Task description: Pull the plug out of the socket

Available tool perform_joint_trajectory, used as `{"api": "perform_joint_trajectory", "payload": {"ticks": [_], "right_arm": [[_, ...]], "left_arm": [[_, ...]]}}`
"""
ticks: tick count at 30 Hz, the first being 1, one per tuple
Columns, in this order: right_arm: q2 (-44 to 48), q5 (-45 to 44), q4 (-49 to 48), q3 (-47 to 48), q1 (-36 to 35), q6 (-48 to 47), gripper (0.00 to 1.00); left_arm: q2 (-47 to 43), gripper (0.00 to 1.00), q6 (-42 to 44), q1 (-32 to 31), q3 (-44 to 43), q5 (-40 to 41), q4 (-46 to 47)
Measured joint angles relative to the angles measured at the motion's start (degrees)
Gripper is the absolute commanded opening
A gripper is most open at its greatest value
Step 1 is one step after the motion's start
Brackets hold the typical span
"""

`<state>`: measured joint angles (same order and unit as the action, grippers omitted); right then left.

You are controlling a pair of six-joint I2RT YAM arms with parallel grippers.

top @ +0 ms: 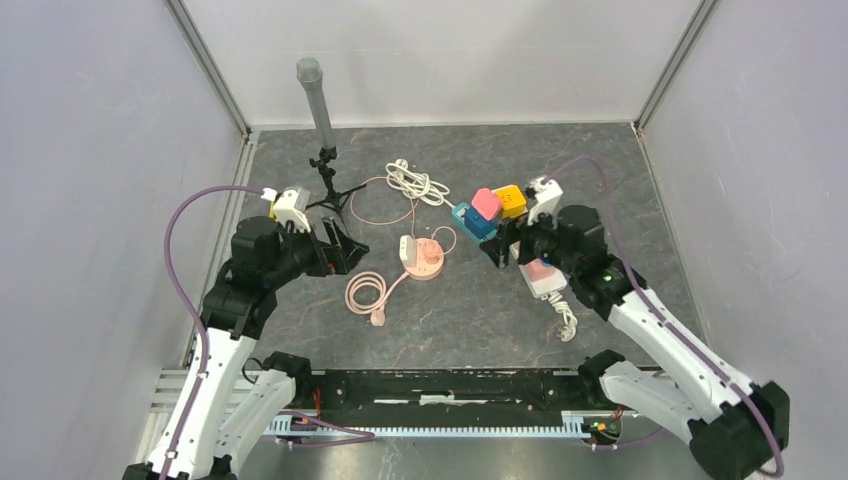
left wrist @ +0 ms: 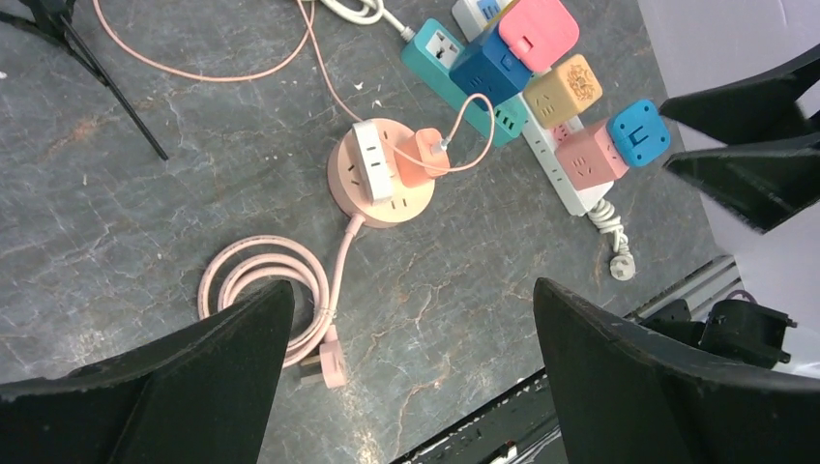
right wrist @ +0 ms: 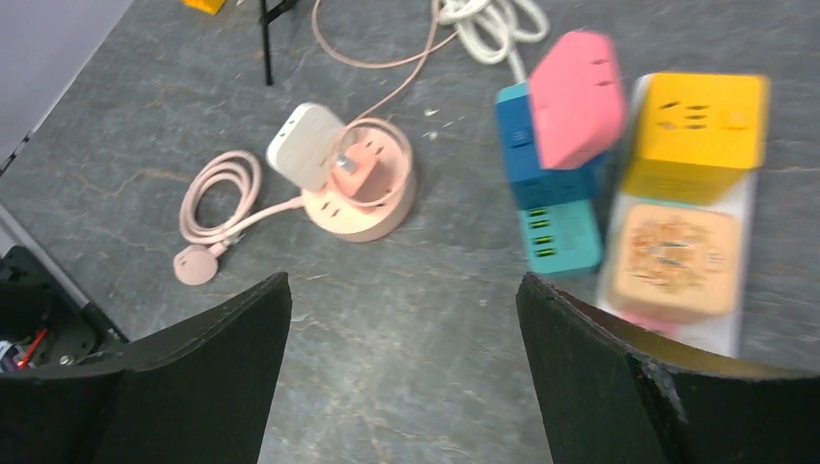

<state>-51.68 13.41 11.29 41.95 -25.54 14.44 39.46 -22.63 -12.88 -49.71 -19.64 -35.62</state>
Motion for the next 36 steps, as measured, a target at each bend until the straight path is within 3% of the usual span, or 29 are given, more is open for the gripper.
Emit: {"api": "perform_joint_trajectory", "payload": {"ticks": [7, 13, 17, 23, 25, 31, 36], "right_arm": [[-12.04, -16.57, -4.81, 0.63, -17.81, 6.91, 0.78], [-27.50, -32.94, -3.80, 9.46, -28.28, 13.00, 0.78], [-34.16, -40.15, -2.89, 15.19, -30.47, 16.26, 0.77], [-40.39, -42.66, -2.73, 19.74, -30.36, 17.14, 0.45], [-42.51, -42.45, -2.71, 20.98, -30.34, 17.14, 0.44], [-46.47, -42.10, -2.45, 22.12, -30.34, 17.03, 0.60], [-49.90, -42.21, -2.08, 24.09, -30.27, 16.35, 0.55]], "left_arm": [[-0.85, 1.00, -3.08, 0.00, 4.07, 0.22, 1.31], [0.66, 1.00, -3.72, 0.00, 4.37, 0.11, 1.31], [0.13, 1.00, -3.74, 0.00, 5.14, 0.24, 1.27], [0.90, 1.00, -3.74, 0.00, 6.29, 1.07, 1.18], [1.55, 1.00, -3.74, 0.02, 6.29, 1.49, 1.18], [3.23, 1.00, -3.74, 0.00, 6.29, 1.90, 1.18], [4.13, 1.00, -4.17, 0.00, 6.71, 2.05, 2.10]]}}
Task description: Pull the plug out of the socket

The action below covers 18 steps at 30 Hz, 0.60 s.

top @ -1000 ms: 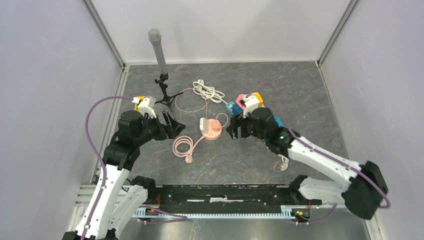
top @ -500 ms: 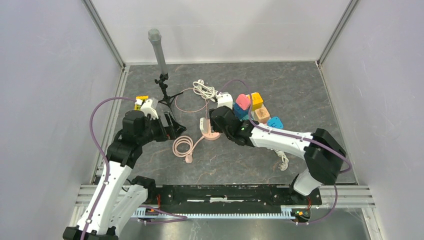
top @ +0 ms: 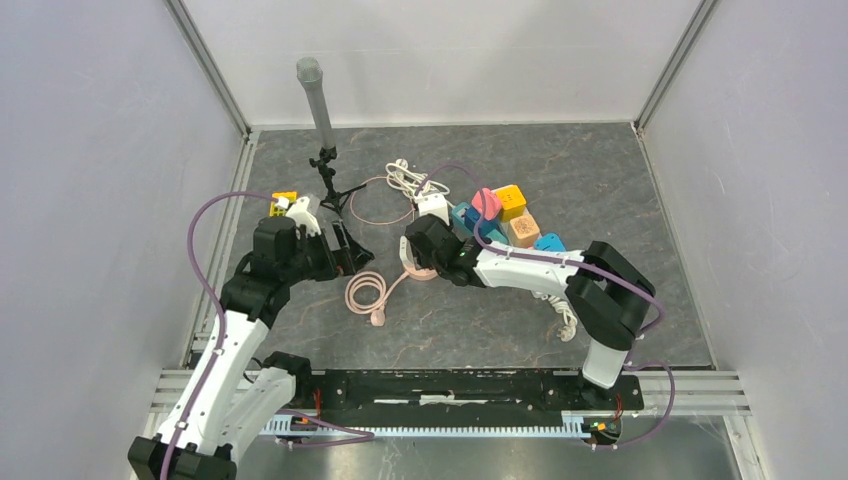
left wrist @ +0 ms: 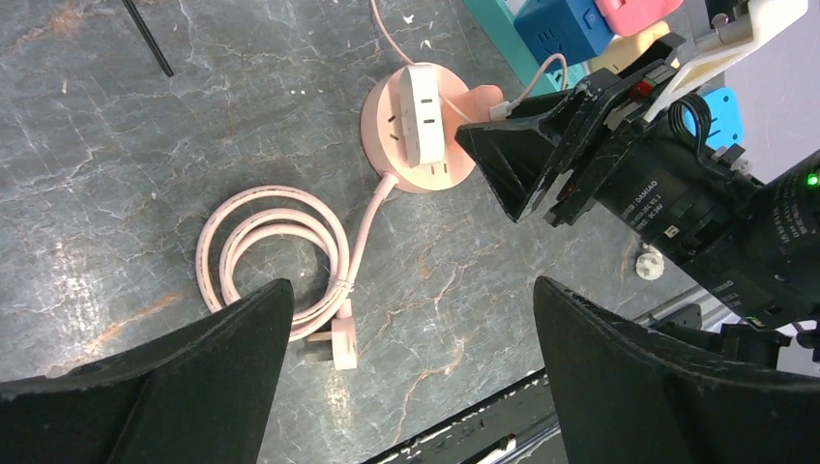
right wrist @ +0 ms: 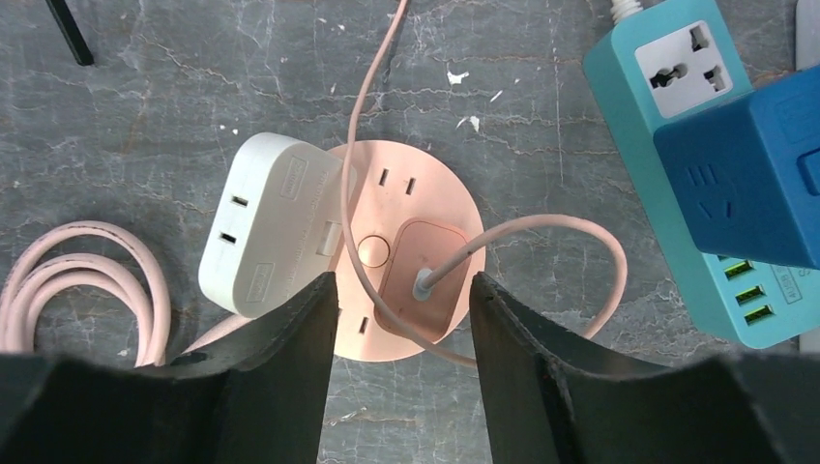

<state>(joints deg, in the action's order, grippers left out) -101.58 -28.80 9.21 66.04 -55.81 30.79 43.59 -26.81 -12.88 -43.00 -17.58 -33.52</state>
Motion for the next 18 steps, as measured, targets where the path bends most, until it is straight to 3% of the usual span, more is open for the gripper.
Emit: {"api": "perform_joint_trajectory", "payload": {"ticks": [2, 12, 18], "right_arm": [[-0.61, 0.09, 0.02, 0.02, 0.15, -0.46, 0.48], [-1.90, 0.92, -0.76, 0.46, 1.22, -3.08, 0.29], [-2.19, 2.78, -1.07, 0.87, 1.18, -5.75, 0.28]], "left_arm": [[0.52, 1.00, -0.74, 0.00, 0.35, -0.04, 0.44], [6.67, 1.00, -4.94, -0.24, 3.28, -1.01, 6.05], [12.15, 1.00, -9.25, -5.07, 5.35, 0.59, 9.22]]}}
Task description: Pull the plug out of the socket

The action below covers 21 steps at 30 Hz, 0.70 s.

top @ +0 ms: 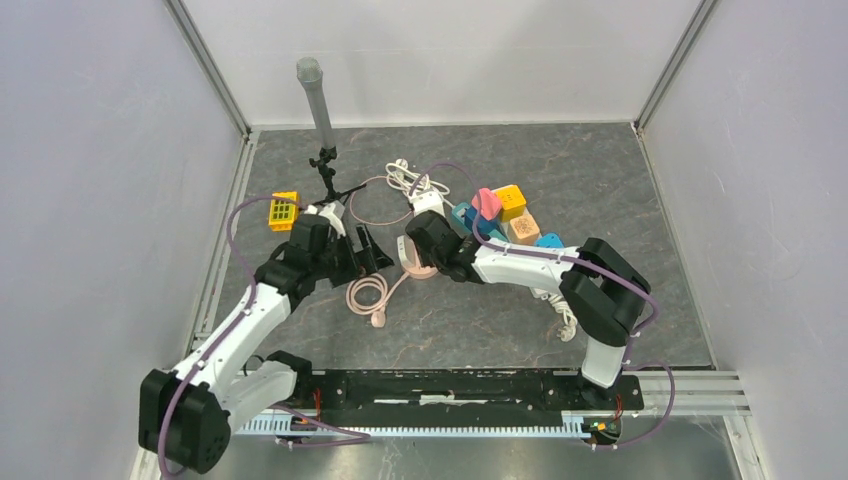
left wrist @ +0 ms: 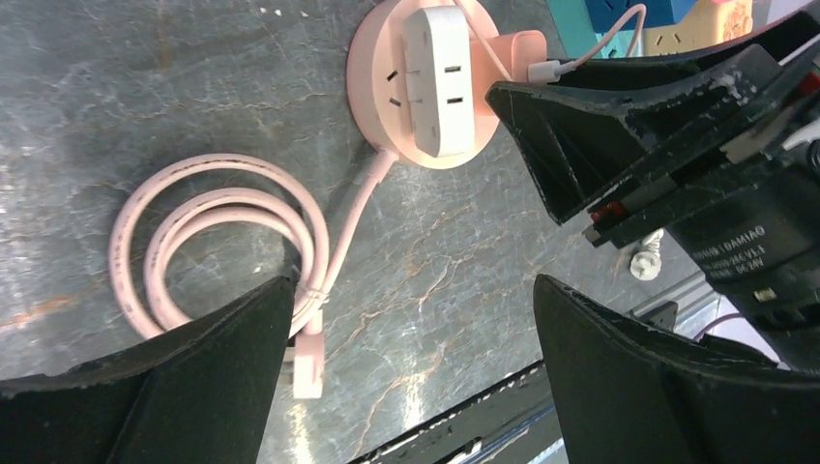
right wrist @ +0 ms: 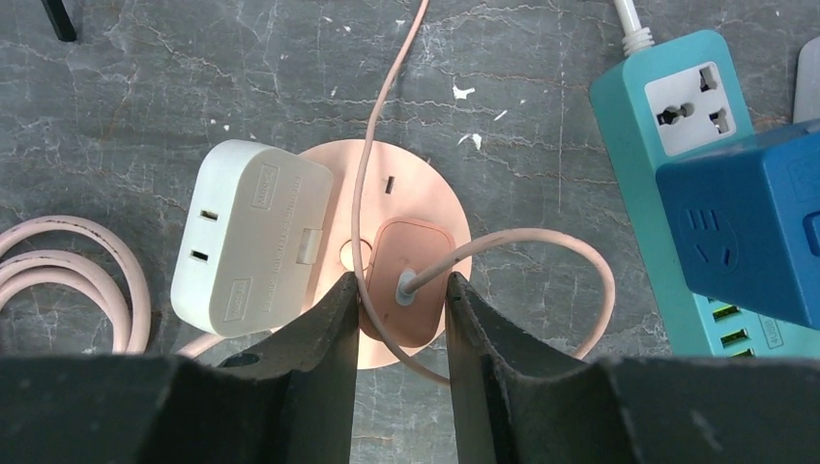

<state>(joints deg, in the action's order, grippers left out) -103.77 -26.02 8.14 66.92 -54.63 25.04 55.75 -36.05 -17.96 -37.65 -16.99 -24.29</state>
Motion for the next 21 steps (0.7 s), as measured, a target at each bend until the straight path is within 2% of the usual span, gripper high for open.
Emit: {"api": "perform_joint_trajectory", "payload": {"ticks": [5, 11, 15, 21], "right_arm": [[0.02, 1.86, -0.33, 0.00, -0.83, -1.66, 0.32], [0.02, 3.13, -0.57, -0.02, -2.38, -2.43, 0.51], [0.02, 3.02, -0.20, -0.76, -2.56, -2.36, 0.53], [0.02, 2.45, -0.61, -1.18, -2.64, -2.43, 0.47]], "left_arm": [[3.52, 0.97, -4.96, -5.99, 0.96, 5.01, 5.01], [9.49, 0.91, -8.66, -9.16, 0.94, 11.21, 8.41], [13.62, 0.90, -10.08, -9.75, 0.66, 14.25, 9.60], [18.82, 0.86, -10.67, -10.91, -1.16, 15.98, 11.72]]}}
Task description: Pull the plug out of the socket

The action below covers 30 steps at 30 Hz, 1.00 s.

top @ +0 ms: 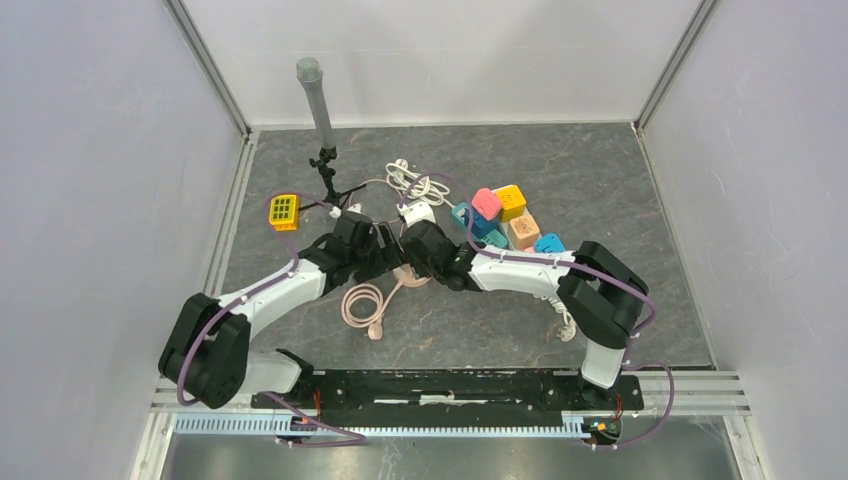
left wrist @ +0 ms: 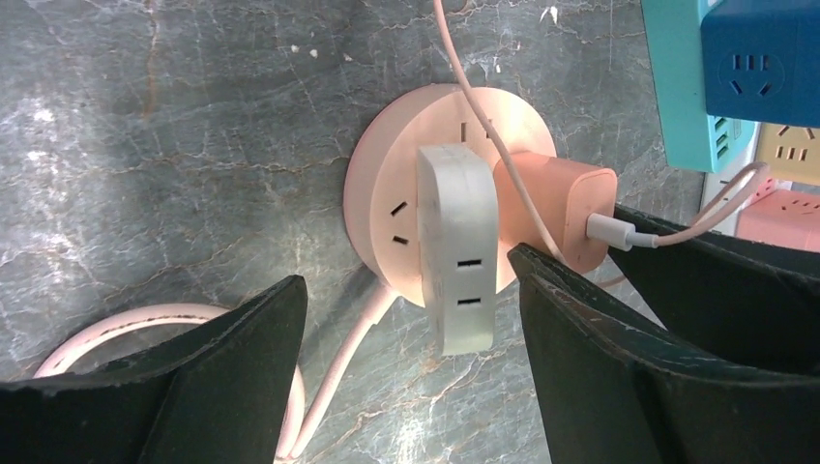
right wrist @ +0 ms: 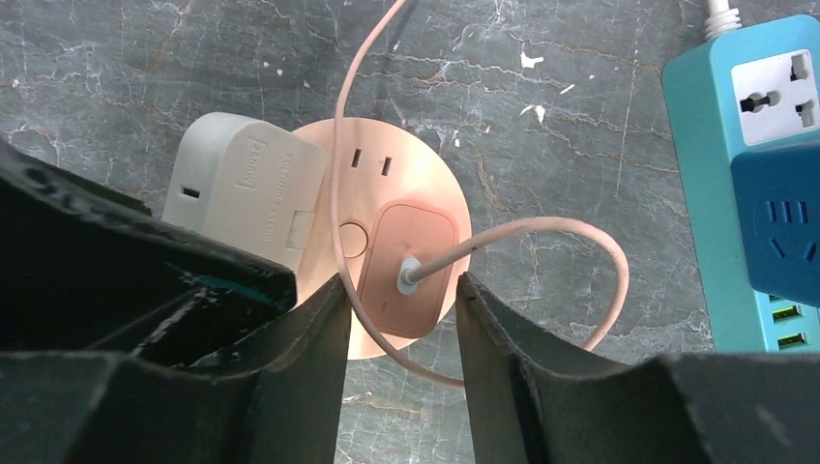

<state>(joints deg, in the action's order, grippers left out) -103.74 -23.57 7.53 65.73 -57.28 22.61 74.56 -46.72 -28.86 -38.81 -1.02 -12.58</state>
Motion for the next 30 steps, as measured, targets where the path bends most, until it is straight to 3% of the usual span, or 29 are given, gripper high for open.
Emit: {"api": "perform_joint_trajectory", "payload": {"ticks": [11, 18, 30], "right_arm": [[0.00, -1.75, -1.55, -0.70, -0.11, 0.31, 0.26], [0.00, -2.01, -2.29, -0.92, -0.13, 0.50, 0.01], [0.11, -1.97, -1.07, -0.44, 0.04, 1.16, 0.00]], "left_arm": [[6.86, 0.68, -0.42, -2.19, -0.04, 2.91, 4.02], [10.23, 0.63, -0.59, -4.87, -1.84, 6.45, 4.63], [11.32, 0.53, -1.97, -6.88, -2.93, 10.69, 4.85]]}}
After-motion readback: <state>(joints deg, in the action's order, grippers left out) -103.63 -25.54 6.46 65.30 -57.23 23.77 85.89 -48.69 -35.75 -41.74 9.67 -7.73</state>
